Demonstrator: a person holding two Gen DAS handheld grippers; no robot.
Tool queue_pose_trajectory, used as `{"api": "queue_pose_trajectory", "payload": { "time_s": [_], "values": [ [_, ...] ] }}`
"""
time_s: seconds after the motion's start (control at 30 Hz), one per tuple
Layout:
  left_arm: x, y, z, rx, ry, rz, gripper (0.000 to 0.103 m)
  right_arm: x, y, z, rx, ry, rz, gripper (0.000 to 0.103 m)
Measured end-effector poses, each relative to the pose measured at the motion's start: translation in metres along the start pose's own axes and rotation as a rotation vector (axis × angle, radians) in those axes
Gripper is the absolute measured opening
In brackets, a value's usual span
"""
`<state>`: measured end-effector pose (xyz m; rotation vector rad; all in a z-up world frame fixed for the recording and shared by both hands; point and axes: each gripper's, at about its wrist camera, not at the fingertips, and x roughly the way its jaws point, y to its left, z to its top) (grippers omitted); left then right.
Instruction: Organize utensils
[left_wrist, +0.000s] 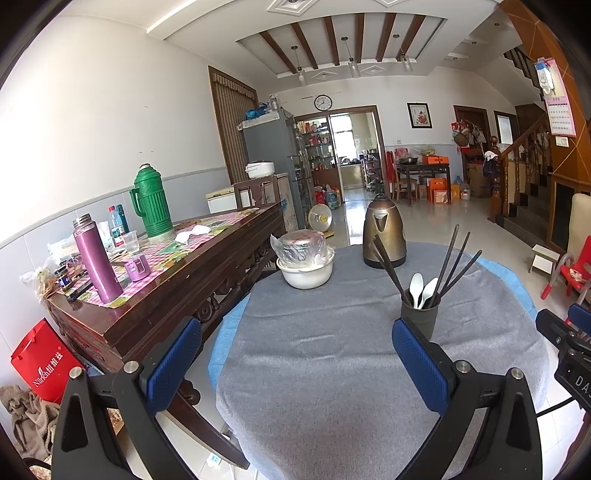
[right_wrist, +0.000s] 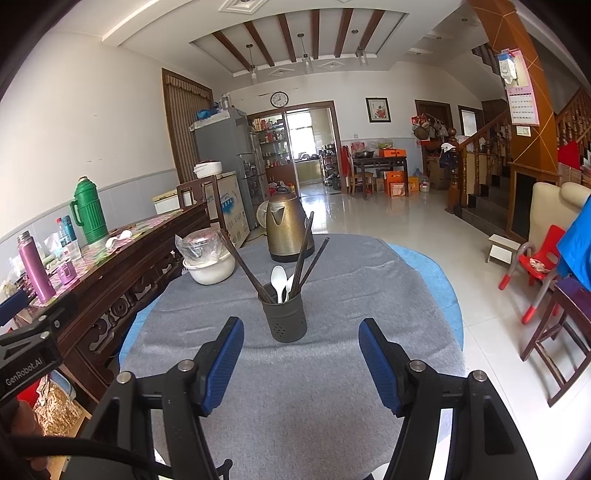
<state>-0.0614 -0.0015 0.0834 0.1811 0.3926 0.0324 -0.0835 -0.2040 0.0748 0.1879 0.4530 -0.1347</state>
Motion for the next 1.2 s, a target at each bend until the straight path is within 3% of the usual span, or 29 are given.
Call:
{"api": "queue_pose_trajectory", "payload": {
  "time_s": [0.57,1.0,1.13,1.2],
  "values": [
    [0.037,-0.007,0.002,-0.028,0.074,-0.006,0.102,0.032,0.010,0.007,-0.038,0.057,-0.014,0.068],
    [0.087,-0.010,0.016,-0.061,0.130,-0.015,0.102,0.074,0.021,0.023,-0.064,0.085,-0.024,0.068],
    [0.110,-0.012,0.012,-0.070,0.140,-0.044,0.102,0.094,0.016,0.020,-0.053,0.112,-0.032,0.068],
    [0.133,-0.015,0.004,-0.081,0.181,-0.071,0.102,0.114,0.010,0.013,-0.054,0.141,-0.053,0.069]
  ]
}}
